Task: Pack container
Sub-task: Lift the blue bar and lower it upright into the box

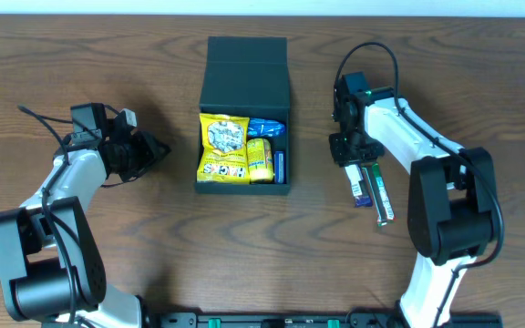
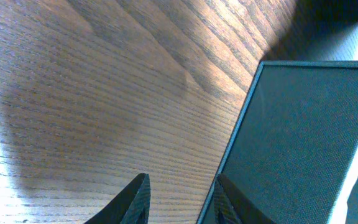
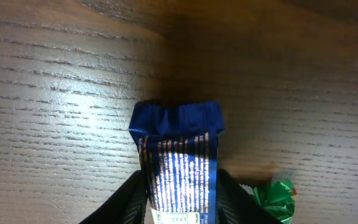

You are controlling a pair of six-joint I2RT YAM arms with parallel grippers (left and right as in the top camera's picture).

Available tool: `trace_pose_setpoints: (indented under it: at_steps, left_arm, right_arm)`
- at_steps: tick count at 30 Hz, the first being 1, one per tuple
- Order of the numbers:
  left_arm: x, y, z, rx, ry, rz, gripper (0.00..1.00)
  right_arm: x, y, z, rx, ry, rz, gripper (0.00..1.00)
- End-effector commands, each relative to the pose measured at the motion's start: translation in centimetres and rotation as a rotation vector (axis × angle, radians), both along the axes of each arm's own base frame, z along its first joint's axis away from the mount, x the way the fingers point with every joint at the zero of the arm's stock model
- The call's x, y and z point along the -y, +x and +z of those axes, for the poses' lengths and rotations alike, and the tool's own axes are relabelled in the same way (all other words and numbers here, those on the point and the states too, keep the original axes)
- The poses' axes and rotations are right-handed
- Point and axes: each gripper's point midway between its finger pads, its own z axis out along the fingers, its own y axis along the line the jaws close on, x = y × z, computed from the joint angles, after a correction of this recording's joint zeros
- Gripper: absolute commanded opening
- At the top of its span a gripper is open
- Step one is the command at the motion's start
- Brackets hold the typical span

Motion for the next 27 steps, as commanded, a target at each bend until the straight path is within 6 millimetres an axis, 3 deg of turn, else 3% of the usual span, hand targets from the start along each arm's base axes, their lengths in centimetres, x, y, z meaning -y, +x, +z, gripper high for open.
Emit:
trace_pose_setpoints:
  at_steps: [1, 4, 11, 16, 22, 26, 27]
  left_arm:
    - [-0.4, 0.7, 0.2, 0.017, 0.022, -0.004, 0.35]
    - [-0.4, 0.7, 0.2, 0.016, 0.021, -0.004, 0.35]
    - [-0.4, 0.7, 0.2, 0.016, 0.021, -0.005, 0.34]
    - [-0.4, 0.7, 0.2, 0.016, 0.021, -0.005, 0.35]
    - [-0.4, 0.7, 0.2, 0.016, 0.020, -0.005, 0.34]
    - [-0.4, 0.7, 0.2, 0.016, 0.020, -0.004, 0.34]
    - [-0.4, 0.7, 0.2, 0.015, 0.020, -0.004, 0.35]
  right_arm:
    - [0.4, -0.5, -0.8, -0.020, -0.012, 0.017, 0.34]
    - [0.4, -0.7, -1.0, -0.027, -0.014, 0.017, 0.28]
    - [0.4, -0.8, -1.1, -0.029, -0.012, 0.012, 0.25]
    - [0.1, 0.1, 0.1, -0.011, -0.001, 0.000, 0.19]
    - [-0.9, 3.9, 5.0, 0.087, 0.023, -0.013, 0.12]
    - [-2.4, 6.9, 9.8, 0.199, 0.064, -0.020, 0.09]
    - [-3.8, 8.0, 12.2, 0.252, 0.107, -0.013, 0.08]
